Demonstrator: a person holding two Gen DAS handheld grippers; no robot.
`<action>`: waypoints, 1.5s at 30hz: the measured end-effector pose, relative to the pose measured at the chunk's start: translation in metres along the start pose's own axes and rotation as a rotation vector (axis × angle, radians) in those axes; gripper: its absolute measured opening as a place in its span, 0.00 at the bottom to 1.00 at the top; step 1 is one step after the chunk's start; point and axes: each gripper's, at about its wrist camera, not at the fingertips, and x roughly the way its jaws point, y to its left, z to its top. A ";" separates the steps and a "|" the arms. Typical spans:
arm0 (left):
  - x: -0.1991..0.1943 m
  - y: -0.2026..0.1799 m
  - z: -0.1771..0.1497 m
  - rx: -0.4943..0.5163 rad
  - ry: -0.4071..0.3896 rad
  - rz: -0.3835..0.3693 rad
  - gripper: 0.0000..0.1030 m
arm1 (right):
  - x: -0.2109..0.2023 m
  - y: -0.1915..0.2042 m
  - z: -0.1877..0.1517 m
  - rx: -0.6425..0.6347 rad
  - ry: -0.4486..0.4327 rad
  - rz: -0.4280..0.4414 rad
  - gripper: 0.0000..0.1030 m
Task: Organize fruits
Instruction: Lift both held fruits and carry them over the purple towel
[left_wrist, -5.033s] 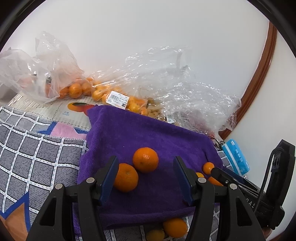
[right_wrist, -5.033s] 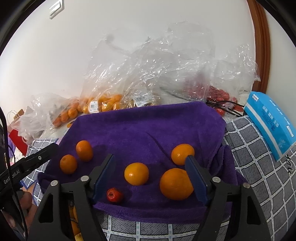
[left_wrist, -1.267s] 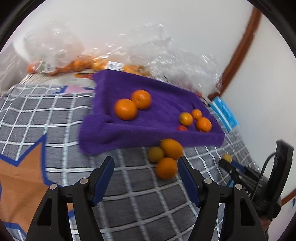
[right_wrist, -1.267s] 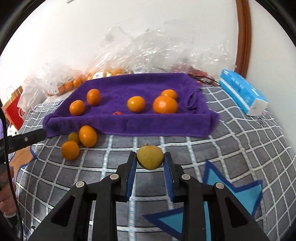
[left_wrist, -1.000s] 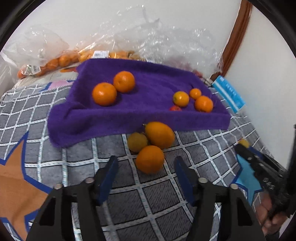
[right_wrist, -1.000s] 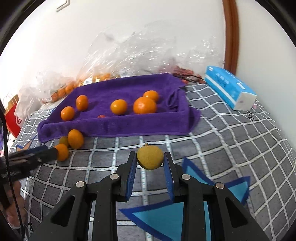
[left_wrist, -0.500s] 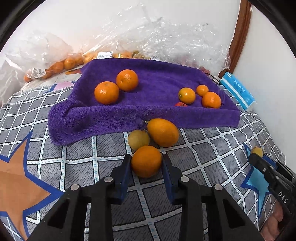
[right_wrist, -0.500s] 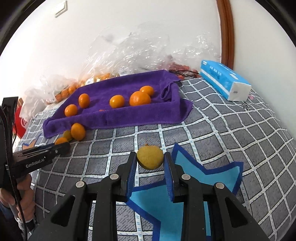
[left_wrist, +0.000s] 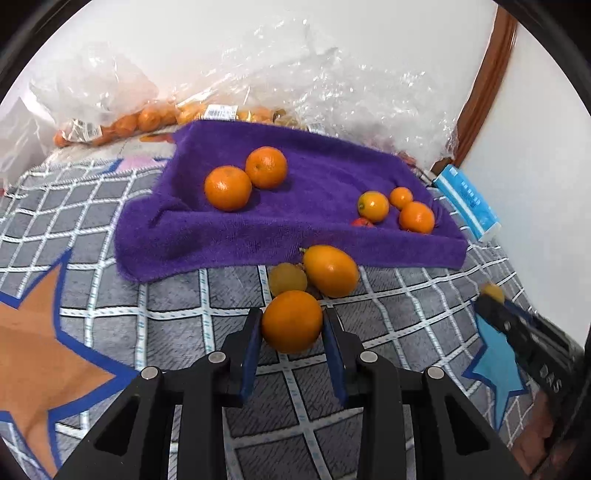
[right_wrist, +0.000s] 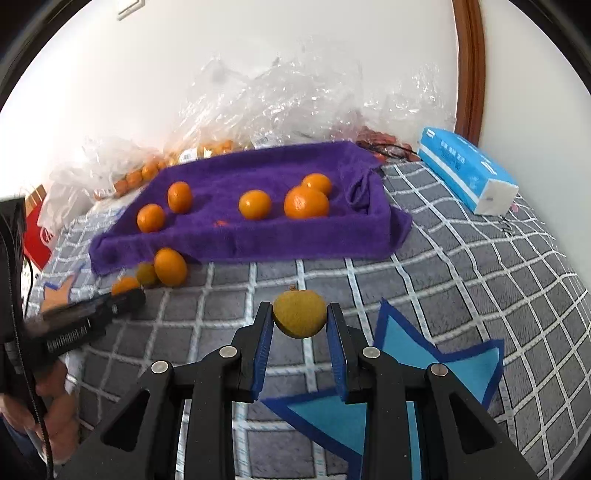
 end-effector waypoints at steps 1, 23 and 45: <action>-0.004 0.001 0.002 0.001 -0.003 -0.001 0.30 | -0.002 0.003 0.004 -0.006 -0.009 -0.004 0.28; -0.029 0.043 0.105 -0.133 -0.156 0.020 0.30 | 0.013 0.040 0.114 -0.029 -0.128 0.032 0.28; -0.009 0.046 0.095 -0.106 -0.151 0.003 0.30 | 0.053 0.038 0.118 -0.020 -0.115 0.077 0.28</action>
